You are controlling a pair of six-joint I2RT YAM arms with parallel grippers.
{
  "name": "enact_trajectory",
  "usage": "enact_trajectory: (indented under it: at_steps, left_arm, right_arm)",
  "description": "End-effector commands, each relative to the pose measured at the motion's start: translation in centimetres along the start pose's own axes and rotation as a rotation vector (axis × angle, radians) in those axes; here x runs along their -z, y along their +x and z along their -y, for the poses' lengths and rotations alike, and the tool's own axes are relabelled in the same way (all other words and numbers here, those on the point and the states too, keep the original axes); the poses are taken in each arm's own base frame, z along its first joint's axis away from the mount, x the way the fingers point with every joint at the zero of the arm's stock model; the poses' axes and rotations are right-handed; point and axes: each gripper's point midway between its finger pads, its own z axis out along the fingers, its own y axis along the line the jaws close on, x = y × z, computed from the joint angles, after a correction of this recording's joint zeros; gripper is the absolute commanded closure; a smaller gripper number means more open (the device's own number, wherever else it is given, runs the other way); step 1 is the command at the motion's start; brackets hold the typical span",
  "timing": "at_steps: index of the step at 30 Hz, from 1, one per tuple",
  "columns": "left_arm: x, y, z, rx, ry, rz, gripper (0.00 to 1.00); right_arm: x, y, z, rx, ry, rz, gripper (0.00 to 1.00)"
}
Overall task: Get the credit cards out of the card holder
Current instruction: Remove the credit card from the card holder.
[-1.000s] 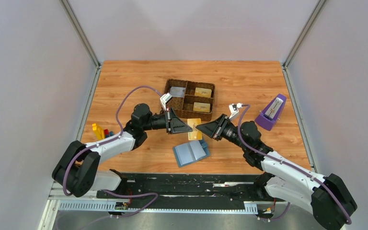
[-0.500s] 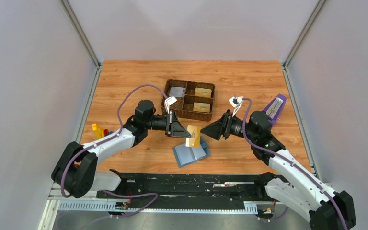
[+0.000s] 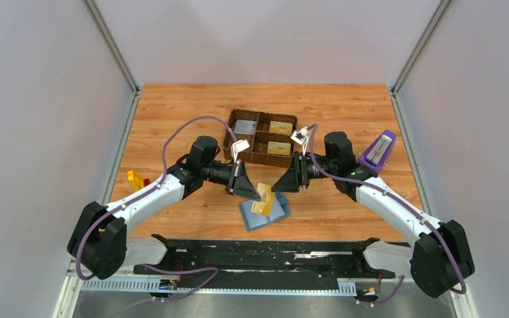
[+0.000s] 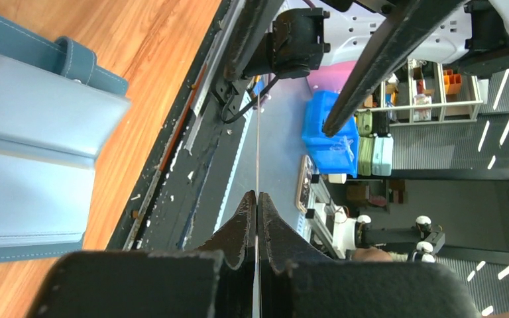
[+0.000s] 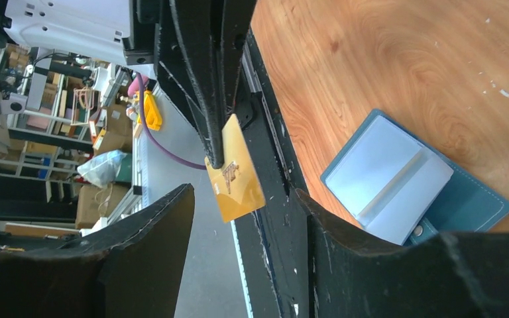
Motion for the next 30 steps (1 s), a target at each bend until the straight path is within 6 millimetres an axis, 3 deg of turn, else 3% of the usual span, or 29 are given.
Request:
enact_trajectory:
  at_steps: [1,5,8,12,14,20,30]
  left_arm:
    - [0.1,0.0,1.4,-0.063,0.043,-0.021,0.98]
    - [0.0,0.2,1.3,-0.058,0.045,-0.03,0.98]
    - [0.0,0.3,1.2,-0.056,0.044,-0.034,0.98]
    - [0.1,0.2,1.6,-0.069,0.039,-0.029,0.96]
    - [0.3,0.0,1.4,-0.08,0.009,-0.021,0.89]
    - [1.7,-1.6,0.2,-0.09,-0.145,0.078,0.54]
    - [3.4,-4.5,1.2,-0.094,-0.148,0.285,0.44]
  right_arm:
    - [-0.5,-0.7,-1.4,0.075,-0.092,-0.048,0.45]
    - [-1.2,-0.4,-1.2,0.066,-0.109,-0.075,0.45]
    - [-1.9,-0.1,-1.2,0.052,-0.122,-0.099,0.53]
    - [-2.2,-0.1,-1.2,0.032,-0.126,-0.108,0.86]
    - [-2.1,-0.2,-1.1,0.03,-0.117,-0.093,0.99]
    - [-1.8,-1.3,-1.1,0.001,-0.059,0.016,1.0]
    - [-0.1,-4.6,-2.0,-0.111,-0.027,0.325,1.0]
